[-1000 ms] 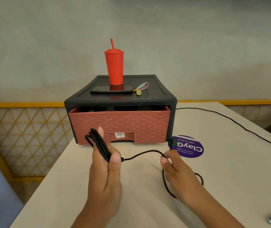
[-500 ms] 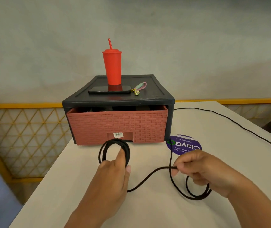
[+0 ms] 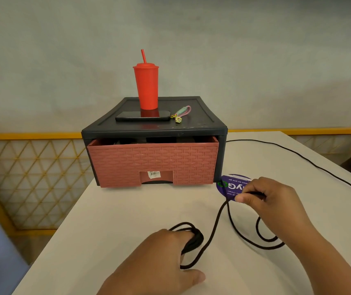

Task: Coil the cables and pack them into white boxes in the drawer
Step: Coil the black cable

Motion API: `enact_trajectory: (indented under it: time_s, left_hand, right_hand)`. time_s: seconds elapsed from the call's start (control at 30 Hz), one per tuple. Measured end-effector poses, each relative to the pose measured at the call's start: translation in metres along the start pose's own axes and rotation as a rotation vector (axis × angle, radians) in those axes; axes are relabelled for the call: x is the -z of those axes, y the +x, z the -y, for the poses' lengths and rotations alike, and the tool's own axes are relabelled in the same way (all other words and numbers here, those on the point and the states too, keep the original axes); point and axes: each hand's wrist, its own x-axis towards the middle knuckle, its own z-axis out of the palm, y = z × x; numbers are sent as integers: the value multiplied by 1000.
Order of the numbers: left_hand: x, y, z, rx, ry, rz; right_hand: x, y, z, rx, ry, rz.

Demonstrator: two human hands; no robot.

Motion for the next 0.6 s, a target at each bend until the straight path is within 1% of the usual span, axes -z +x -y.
enact_trajectory:
  time_s: [0.03,0.1,0.17,0.23,0.27,0.33,0.47,0.6]
  left_hand:
    - [0,0,0,-12,-73,-11]
    - [3,0,2,-53,-334,-54]
    - [9,0,4,-113,-582,-107]
    - [13,-2,10,-155,-762,-174]
    - [14,-2,15,-153,-844,-206]
    - [17,-3,22,-97,-1041,-257]
    - [25,-2,29,-19,-1376,-339]
    - [32,-1,40,8,-1595,-427]
  right_hand:
    - [1,0,-5,45,-74,9]
    - [5,1,-14,94,-175,-14]
    - [10,4,-27,116,-234,-90]
    - [14,6,-39,149,-269,-150]
    - [15,6,-43,161,-280,-173]
    - [17,6,-47,167,-281,-212]
    - [14,4,-46,198,-321,-212]
    - [12,5,-49,112,-356,-194]
